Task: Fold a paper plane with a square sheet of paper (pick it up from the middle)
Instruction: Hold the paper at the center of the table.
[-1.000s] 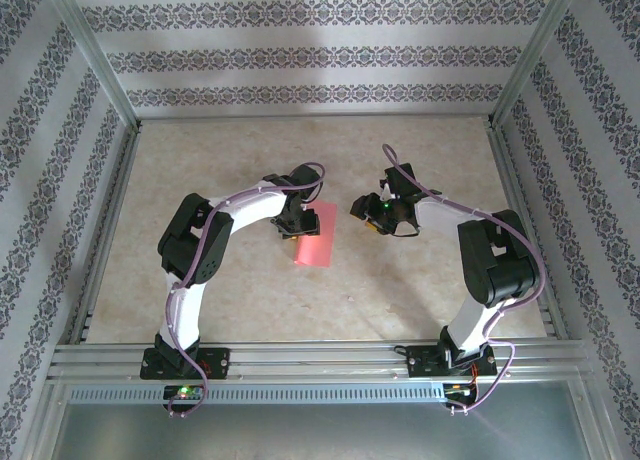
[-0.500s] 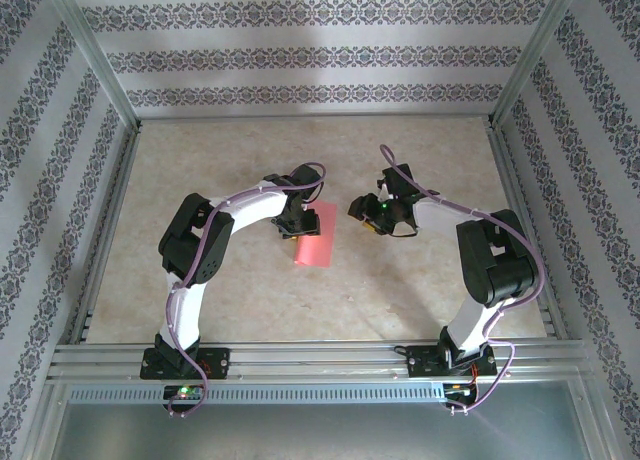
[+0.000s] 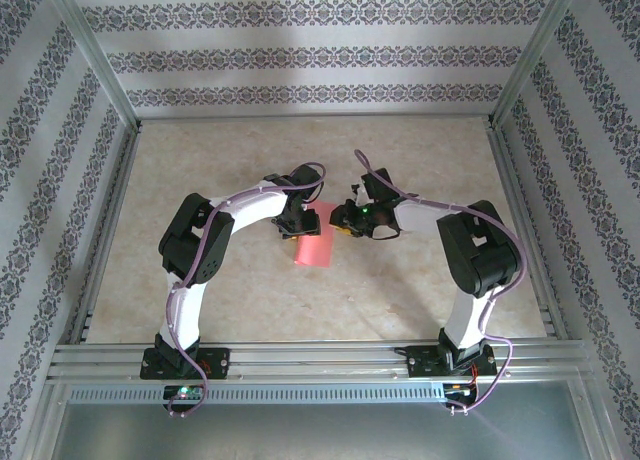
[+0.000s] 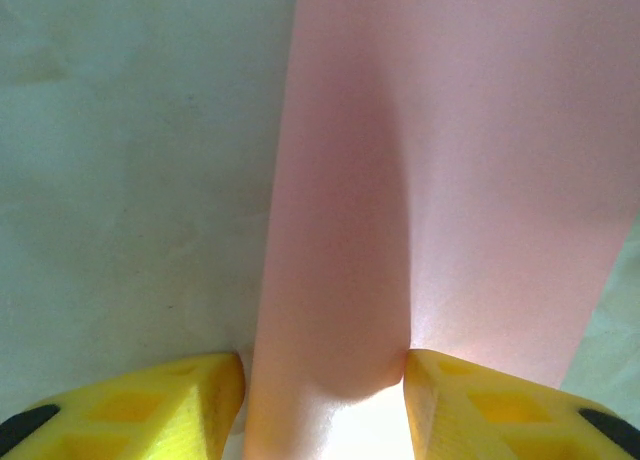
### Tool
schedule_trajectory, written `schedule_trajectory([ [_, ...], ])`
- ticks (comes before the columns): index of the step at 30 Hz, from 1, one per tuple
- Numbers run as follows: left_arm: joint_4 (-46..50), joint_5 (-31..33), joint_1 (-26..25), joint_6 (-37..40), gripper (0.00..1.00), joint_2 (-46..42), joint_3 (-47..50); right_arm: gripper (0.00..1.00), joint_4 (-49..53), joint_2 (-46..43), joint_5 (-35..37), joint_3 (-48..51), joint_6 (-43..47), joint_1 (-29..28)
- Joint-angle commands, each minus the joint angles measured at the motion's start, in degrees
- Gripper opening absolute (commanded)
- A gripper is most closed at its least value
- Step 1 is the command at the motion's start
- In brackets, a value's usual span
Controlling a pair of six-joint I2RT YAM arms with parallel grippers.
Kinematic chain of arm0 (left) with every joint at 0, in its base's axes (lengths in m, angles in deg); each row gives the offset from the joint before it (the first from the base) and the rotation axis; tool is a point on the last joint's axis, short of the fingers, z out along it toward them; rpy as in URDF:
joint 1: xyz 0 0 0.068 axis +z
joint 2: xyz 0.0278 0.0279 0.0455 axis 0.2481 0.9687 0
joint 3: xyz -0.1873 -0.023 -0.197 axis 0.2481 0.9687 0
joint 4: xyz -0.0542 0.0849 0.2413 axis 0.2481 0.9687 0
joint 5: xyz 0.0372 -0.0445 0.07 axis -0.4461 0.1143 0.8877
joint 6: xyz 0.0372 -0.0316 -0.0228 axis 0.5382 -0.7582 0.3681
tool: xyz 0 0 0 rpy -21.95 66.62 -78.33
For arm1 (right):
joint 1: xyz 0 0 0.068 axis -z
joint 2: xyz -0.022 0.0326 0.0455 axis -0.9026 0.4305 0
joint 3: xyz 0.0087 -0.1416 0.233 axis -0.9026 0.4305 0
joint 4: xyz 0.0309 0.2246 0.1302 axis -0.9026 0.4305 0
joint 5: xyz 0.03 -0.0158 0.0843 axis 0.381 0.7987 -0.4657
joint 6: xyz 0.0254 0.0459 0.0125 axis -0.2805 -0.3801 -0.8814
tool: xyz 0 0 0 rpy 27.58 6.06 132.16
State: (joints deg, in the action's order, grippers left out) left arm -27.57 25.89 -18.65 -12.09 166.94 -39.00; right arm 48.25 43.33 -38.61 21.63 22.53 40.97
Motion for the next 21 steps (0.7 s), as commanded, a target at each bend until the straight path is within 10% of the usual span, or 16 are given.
schedule_trajectory([
  [1, 3.2, -0.4, -1.6, 0.1, 0.49, 7.1, 3.4, 0.26, -1.2, 2.1, -2.3, -2.2, 0.1, -0.9],
  [21, 3.0, -0.2, -1.6, 0.0, 0.49, 6.9, 3.9, 0.11, 4.3, 8.8, 0.8, -4.9, 1.4, -2.0],
])
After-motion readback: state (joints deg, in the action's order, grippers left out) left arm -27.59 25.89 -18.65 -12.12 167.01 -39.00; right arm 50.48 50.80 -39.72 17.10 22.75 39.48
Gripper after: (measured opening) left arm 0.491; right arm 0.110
